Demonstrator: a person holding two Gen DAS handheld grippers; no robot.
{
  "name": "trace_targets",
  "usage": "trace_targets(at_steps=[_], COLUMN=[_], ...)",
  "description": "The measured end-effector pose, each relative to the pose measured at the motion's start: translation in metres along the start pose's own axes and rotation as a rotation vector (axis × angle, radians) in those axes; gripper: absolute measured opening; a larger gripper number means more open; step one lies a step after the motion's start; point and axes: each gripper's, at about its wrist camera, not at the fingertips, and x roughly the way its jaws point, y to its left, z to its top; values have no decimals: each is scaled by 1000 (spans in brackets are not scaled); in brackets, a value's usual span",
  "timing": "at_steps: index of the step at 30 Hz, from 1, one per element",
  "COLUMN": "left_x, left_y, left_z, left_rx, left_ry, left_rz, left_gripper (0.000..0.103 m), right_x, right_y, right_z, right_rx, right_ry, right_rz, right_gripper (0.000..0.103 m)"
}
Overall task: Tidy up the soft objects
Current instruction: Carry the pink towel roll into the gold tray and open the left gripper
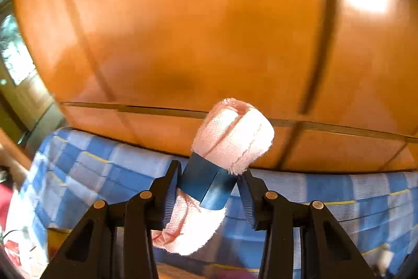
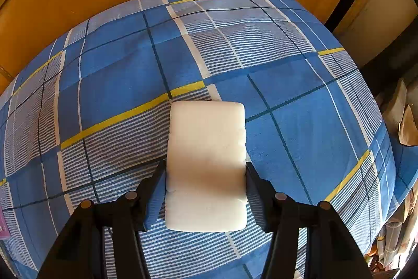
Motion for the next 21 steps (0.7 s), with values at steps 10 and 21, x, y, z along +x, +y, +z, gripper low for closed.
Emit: trace_targets(at_steps=[10,21], left_x=[14,9], left_y=[159,265], left_z=[-81,-204], left_rx=[-119,-185], left_ry=[61,80], left_rz=[54,59], left_gripper=[44,44], right_x=[4,-11], right_y=[16,25], right_z=[-13,-29], right_rx=[-26,-106], right_ry=[-31,-99], right_rz=[-24,-81], right_gripper=[57,56])
